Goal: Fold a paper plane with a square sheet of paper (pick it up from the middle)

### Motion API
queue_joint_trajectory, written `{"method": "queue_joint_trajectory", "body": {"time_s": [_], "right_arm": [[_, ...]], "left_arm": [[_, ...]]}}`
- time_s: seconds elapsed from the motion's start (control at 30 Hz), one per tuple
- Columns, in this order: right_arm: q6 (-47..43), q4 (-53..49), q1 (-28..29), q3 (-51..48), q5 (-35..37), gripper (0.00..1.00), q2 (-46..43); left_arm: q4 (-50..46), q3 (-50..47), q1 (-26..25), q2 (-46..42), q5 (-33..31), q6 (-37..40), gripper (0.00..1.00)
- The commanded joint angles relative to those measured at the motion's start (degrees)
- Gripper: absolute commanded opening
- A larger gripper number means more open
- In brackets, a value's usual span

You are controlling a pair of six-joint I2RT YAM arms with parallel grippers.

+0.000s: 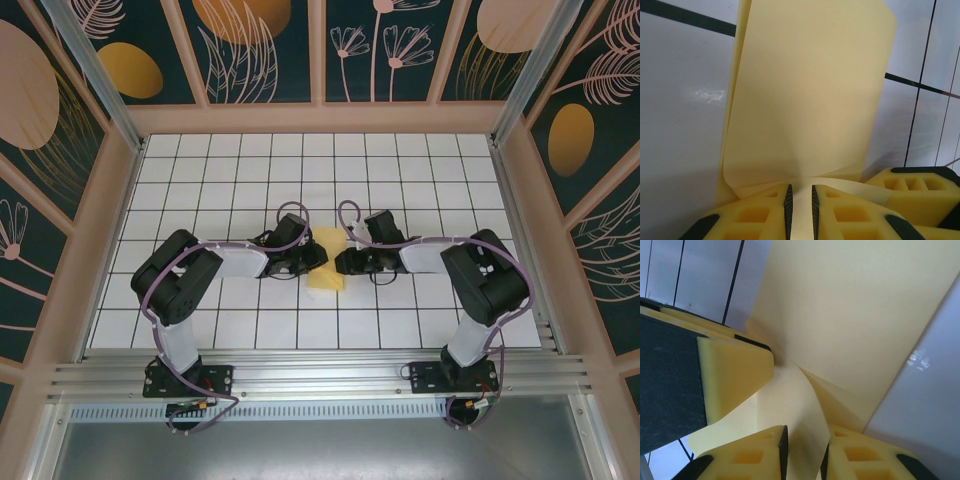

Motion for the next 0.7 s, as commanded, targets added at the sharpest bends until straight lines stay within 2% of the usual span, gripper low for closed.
{"method": "queue_joint_trajectory", "body": {"time_s": [0.0, 0.2, 0.3, 0.43, 0.67], "right_arm": [[1.6, -4.4, -0.1, 0.8, 5.2, 0.32, -4.4], [5.3, -5.8, -0.1, -1.4, 5.6, 0.33, -12.7], [8.3, -2.4, 0.2, -3.5, -0.2, 0.27, -14.8], [11.2, -0.3, 1.9, -3.9, -3.7, 0.13, -13.1], [12.2, -2.2, 3.8, -1.2, -4.6, 0.10, -8.3]], "left_arm": [[-0.5, -1.3, 0.1, 1.6, -1.0, 0.9, 0.22], [0.0, -1.2, 0.1, 1.7, -0.6, 1.1, 0.22], [0.2, -1.2, 0.1, 1.8, -0.4, 1.2, 0.22], [0.4, -1.0, 0.2, 2.2, -0.2, 1.3, 0.22], [0.1, -1.1, 0.1, 2.2, 0.0, 1.4, 0.21]]}}
